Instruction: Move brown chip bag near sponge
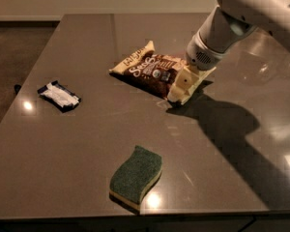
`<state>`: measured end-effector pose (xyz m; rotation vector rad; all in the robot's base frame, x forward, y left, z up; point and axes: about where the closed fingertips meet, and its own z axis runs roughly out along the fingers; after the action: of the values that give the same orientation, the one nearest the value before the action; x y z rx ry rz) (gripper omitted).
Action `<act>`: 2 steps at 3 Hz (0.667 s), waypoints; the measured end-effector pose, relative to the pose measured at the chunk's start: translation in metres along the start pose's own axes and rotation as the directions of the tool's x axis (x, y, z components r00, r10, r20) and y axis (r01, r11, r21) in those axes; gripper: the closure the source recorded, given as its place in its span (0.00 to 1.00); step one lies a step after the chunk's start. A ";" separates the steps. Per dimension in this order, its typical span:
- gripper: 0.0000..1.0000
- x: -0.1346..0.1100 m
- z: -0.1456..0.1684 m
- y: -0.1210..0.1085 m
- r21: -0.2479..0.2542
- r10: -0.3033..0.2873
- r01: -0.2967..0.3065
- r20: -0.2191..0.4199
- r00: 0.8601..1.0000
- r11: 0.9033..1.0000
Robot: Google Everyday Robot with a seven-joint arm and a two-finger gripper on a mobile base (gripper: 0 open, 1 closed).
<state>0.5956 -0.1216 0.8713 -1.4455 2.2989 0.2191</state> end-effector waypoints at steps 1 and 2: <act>0.39 0.000 -0.004 0.006 -0.019 0.008 -0.007 0.012 1.000 1.000; 0.62 0.004 -0.014 0.016 -0.023 0.006 -0.006 0.019 1.000 1.000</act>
Offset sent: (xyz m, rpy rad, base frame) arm -0.0370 -0.0072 0.0222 0.0371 0.0069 0.0046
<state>0.5759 -0.1226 0.8813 -1.4414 2.2930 0.2607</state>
